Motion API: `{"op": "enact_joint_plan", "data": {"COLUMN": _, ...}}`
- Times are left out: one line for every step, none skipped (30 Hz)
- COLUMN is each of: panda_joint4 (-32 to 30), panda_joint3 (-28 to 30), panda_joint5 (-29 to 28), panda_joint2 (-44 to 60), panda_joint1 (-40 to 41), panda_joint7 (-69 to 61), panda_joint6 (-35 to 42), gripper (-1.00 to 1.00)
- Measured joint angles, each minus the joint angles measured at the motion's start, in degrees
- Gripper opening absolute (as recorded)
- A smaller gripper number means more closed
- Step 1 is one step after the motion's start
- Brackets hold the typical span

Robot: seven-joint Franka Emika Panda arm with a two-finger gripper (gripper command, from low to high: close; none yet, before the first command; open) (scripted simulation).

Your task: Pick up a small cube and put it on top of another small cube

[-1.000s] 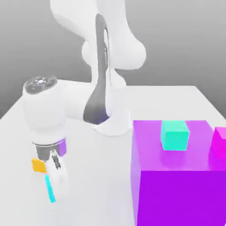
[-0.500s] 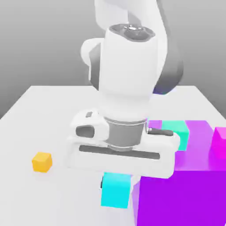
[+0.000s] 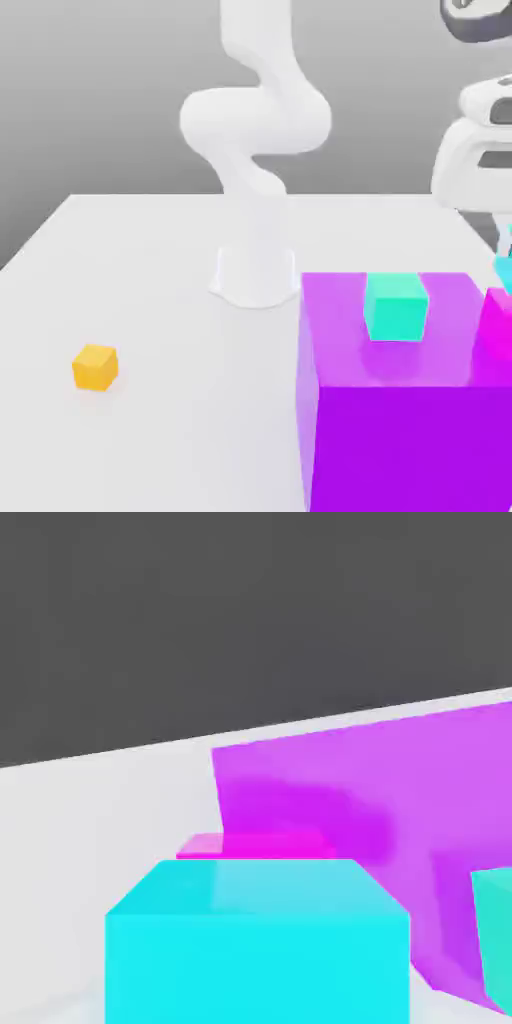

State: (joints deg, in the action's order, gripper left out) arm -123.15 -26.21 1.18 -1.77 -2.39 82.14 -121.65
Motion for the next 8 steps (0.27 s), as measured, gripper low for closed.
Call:
{"op": "enact_joint_plan", "data": {"panda_joint4": 0.0, "panda_joint3": 0.0, "panda_joint5": 0.0, "panda_joint2": 0.0, "panda_joint1": 0.0, "panda_joint7": 0.0, "panda_joint6": 0.0, "gripper": 1.0}}
{"op": "enact_joint_plan", "data": {"panda_joint4": 0.0, "panda_joint3": 0.0, "panda_joint5": 0.0, "panda_joint2": 0.0, "panda_joint1": 0.0, "panda_joint7": 0.0, "panda_joint6": 0.0, "gripper": 1.0}}
{"op": "enact_joint_plan", "data": {"panda_joint4": 0.0, "panda_joint3": 0.0, "panda_joint5": 0.0, "panda_joint2": 0.0, "panda_joint1": 0.0, "panda_joint7": 0.0, "panda_joint6": 0.0, "gripper": 1.0}}
{"op": "enact_joint_plan", "data": {"panda_joint4": -0.67, "panda_joint3": -0.06, "panda_joint5": -0.31, "panda_joint2": 0.37, "panda_joint1": -0.06, "panda_joint7": 0.28, "panda_joint6": -0.95, "gripper": 1.0}}
{"op": "enact_joint_plan", "data": {"panda_joint4": -0.2, "panda_joint3": -0.06, "panda_joint5": -0.26, "panda_joint2": 0.08, "panda_joint1": -0.06, "panda_joint7": 0.26, "panda_joint6": -0.19, "gripper": 1.0}}
{"op": "enact_joint_plan", "data": {"panda_joint4": 0.85, "panda_joint3": 0.03, "panda_joint5": -0.01, "panda_joint2": -0.55, "panda_joint1": -0.02, "panda_joint7": 0.09, "panda_joint6": 1.43, "gripper": 1.0}}
{"op": "enact_joint_plan", "data": {"panda_joint4": 2.17, "panda_joint3": 0.07, "panda_joint5": 0.35, "panda_joint2": -1.34, "panda_joint1": 0.11, "panda_joint7": -0.18, "panda_joint6": 3.46, "gripper": 1.0}}
{"op": "enact_joint_plan", "data": {"panda_joint4": 3.65, "panda_joint3": 0.18, "panda_joint5": 0.74, "panda_joint2": -2.21, "panda_joint1": 0.12, "panda_joint7": -0.47, "panda_joint6": 5.74, "gripper": 1.0}}
